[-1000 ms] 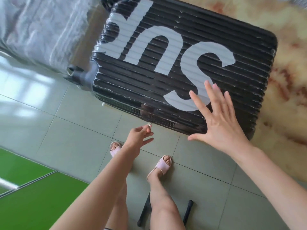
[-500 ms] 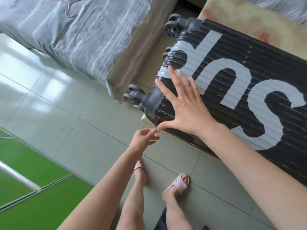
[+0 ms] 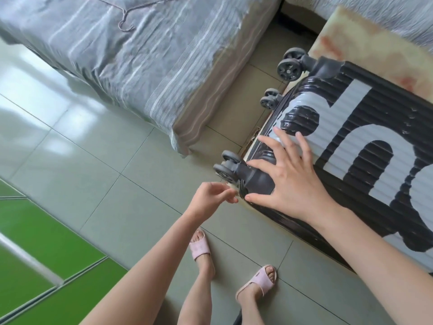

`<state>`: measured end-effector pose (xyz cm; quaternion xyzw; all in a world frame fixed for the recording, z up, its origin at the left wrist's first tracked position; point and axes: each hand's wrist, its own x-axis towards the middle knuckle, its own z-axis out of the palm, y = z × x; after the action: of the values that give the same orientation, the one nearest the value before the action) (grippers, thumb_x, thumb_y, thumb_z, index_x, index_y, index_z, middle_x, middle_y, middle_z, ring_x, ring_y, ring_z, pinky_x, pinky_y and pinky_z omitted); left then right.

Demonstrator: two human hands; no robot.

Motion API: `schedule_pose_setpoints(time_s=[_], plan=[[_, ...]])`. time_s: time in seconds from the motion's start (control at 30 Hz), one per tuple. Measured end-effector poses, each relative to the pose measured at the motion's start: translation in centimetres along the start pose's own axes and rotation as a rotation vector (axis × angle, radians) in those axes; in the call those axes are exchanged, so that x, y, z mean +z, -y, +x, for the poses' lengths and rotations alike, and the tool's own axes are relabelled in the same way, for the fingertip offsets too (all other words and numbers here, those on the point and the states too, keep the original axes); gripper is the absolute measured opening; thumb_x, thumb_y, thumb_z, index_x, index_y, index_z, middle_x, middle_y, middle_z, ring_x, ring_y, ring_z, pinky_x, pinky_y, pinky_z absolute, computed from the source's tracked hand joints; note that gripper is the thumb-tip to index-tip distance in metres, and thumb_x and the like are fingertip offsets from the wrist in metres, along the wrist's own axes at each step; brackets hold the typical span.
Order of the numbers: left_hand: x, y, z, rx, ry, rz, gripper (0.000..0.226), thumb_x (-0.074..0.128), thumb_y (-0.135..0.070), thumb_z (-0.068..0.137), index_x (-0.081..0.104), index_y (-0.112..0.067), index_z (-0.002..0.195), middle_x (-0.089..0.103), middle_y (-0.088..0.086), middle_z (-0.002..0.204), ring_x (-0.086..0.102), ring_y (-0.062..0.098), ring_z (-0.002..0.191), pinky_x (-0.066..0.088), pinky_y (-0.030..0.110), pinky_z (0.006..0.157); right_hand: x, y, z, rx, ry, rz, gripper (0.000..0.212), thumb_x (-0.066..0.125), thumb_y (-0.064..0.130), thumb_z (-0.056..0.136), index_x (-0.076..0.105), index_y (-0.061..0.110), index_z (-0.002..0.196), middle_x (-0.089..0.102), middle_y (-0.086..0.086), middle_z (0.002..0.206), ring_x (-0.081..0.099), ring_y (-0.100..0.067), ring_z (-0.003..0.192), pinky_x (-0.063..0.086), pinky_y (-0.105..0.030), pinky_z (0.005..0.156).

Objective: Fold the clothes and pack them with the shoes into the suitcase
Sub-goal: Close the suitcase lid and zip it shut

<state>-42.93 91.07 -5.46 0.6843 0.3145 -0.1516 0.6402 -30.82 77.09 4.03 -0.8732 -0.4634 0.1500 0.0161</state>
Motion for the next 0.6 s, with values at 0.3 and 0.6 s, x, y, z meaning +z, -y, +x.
schedule_pose_setpoints(time_s=[0.3,0.6], plan=[[-2.7,-2.3,4.7,0.036,0.139,0.318,0.030,0.063,0.001,0.081,0.063,-0.020,0.060,0.061,-0.008,0.060,0.055,0.004,0.058,0.046,0.030,0.067,0.4,0.1,0.0,0.005,-0.081,0.088,0.050,0.059,0.061,0.066,0.069,0.029,0.103,0.046,-0.001,0.130,0.022,-0.028,0.142,0.001,-0.052,0.117],[-3.7,-5.5,9.6,0.122,0.322,0.499,0.012,0.058,0.002,0.082,0.069,-0.003,0.084,0.060,0.003,0.075,0.050,0.007,0.065,0.040,0.017,0.061,0.4,0.4,0.1,-0.003,-0.148,0.108,0.040,0.064,0.047,0.066,0.068,0.022,0.098,0.047,-0.004,0.127,0.026,-0.034,0.140,0.010,-0.058,0.115]])
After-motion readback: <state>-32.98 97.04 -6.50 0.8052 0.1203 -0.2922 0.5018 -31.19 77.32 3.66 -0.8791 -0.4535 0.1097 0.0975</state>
